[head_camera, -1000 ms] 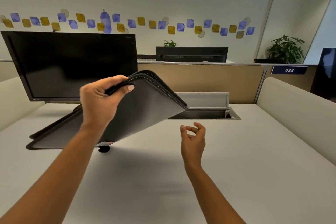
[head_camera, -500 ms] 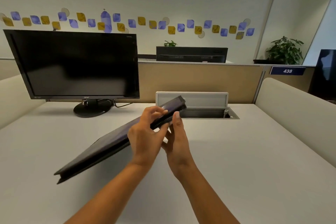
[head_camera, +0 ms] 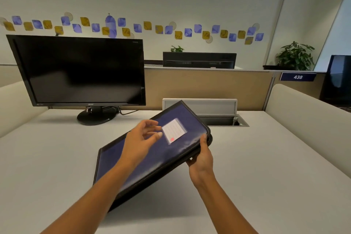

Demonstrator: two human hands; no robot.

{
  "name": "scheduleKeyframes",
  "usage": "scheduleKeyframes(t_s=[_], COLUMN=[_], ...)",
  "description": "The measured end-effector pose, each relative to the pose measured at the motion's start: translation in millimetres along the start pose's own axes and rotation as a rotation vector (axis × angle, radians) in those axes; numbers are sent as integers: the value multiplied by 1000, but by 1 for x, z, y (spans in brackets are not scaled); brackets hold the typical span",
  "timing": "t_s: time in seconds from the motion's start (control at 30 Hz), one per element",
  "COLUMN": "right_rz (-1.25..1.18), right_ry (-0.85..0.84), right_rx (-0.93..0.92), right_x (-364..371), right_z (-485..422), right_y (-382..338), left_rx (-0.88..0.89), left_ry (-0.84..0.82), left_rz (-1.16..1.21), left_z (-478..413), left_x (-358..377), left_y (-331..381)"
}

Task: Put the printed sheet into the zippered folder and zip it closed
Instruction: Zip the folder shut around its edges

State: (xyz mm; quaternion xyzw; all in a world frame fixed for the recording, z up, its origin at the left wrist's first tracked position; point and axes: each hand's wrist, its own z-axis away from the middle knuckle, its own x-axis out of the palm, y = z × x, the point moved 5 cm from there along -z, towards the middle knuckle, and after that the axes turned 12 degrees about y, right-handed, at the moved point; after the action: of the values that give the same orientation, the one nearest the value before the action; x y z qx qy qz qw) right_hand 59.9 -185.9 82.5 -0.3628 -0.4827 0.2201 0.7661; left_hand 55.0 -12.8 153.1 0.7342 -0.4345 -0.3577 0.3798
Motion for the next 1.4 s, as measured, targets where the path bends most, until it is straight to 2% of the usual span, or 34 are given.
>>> scheduleKeyframes(t_s=[0.13, 0.3, 0.43, 0.6, 0.67, 0.73, 0.83, 0.9, 1.0, 1.13, 1.27, 1.4], right_rz=[-53, -50, 56, 210, 278, 320, 329, 348, 441, 596, 785, 791], right_ry=[79, 137, 121, -4, -51, -55, -46, -33, -39, -152, -128, -68], right_rx=[-21, -103, -185, -277, -327, -376, -430, -492, -553, -419, -342, -321], right_x=[-8, -7, 2, 24, 35, 43, 52, 54, 47, 12, -29, -55], right_z=[-15, -30, -37, -38, -37, -35, -34, -35, -37, -40, -35, -38], right_y=[-11, -43, -79, -112, -122, -130, -129, -124, -110, -55, -11, 12], left_rx=[-119, -180, -288, -428, -501, -501, -468, -470, -485, -556, -673, -735], left_ry=[65, 62, 29, -69, -111, -56, 190, 308, 394, 472, 502, 452], left_rz=[-131, -299, -127, -138, -74, 50, 174, 207, 208, 197, 175, 179], left_z=[-27, -46, -49, -37, -29, -22, -14, -7, 0, 8, 17, 20], left_x=[-28, -46, -50, -49, -47, -48, -53, -56, -58, -58, -56, -47], left_y=[-27, -53, -68, -91, -99, -102, -102, -104, -107, -113, -127, -141])
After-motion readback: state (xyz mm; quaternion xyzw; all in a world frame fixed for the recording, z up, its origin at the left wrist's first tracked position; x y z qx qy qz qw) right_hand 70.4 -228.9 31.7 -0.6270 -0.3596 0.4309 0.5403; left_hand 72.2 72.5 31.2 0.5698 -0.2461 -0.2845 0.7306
